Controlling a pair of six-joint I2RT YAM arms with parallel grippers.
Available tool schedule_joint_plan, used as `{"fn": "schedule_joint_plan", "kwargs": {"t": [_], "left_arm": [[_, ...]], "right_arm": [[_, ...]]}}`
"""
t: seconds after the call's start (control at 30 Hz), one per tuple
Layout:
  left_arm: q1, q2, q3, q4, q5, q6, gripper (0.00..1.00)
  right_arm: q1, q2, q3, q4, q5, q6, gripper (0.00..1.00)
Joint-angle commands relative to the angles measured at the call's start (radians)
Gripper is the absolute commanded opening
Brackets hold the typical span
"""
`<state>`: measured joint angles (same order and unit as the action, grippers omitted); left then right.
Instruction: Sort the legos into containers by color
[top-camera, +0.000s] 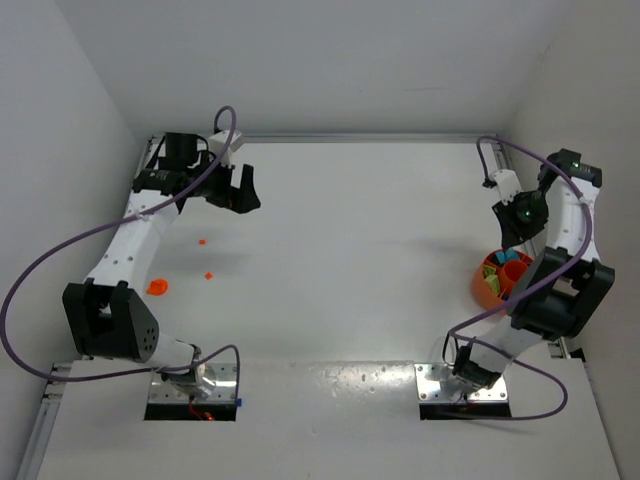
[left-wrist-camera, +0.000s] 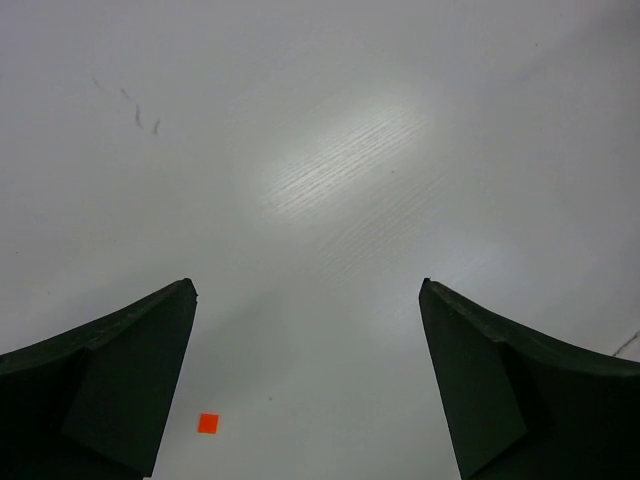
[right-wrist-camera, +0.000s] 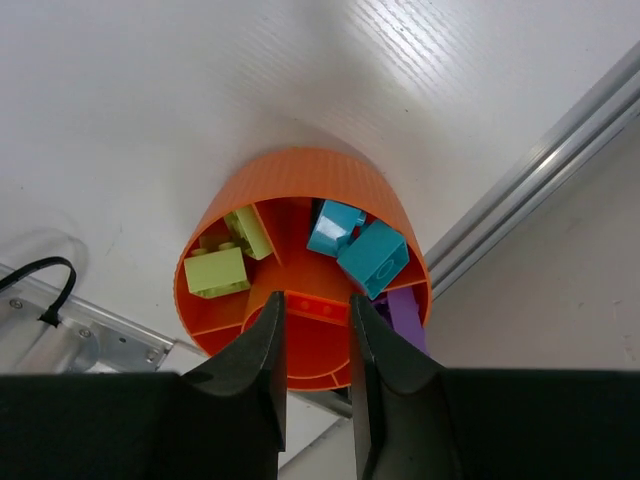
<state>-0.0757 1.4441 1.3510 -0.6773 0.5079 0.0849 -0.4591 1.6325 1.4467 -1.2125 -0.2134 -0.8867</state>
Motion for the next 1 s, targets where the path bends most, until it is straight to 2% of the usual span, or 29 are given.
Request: {"fn": "schedule_joint_plan", "kwargs": {"t": [0.0,0.17,0.33,0.6,0.7,0.97], "left_arm": [[0.008,-0.011,-0.026,0.047,-0.017,0.013,1.0],[-0.001,-0.021,-0.039,0.047,-0.029,0.026,1.0],[-0.039,-0.022,0.011,-0.007,-0.144,-0.007,1.0],[-0.049,-0.002,0.132,-0.071,-0.14,-0.042,1.0],[-0.058,0.05,0.181,-0.139,-0.137,-0.033,1.0],[-0.058,0.041,0.148,-0.139,-0.167,-0.014,1.0]], "right_arm": [[-0.019,-0.002,0.076,-0.053,-0.026,-0.055,0.04],[-0.058,-0.037,0.04,-0.056,0.019,-0.035,0.04],[-0.09,-0.079,-0.019,-0.047,0.049,0.003,0.02],[-0.131,-0.163,-0.144,-0.028,0.04,0.046,0.02],[-0.141,-0.195,-0.187,-0.028,0.04,0.046,0.02],[-0.162,-0.185,-0.235,0.04,0.04,0.074,0.02]]}}
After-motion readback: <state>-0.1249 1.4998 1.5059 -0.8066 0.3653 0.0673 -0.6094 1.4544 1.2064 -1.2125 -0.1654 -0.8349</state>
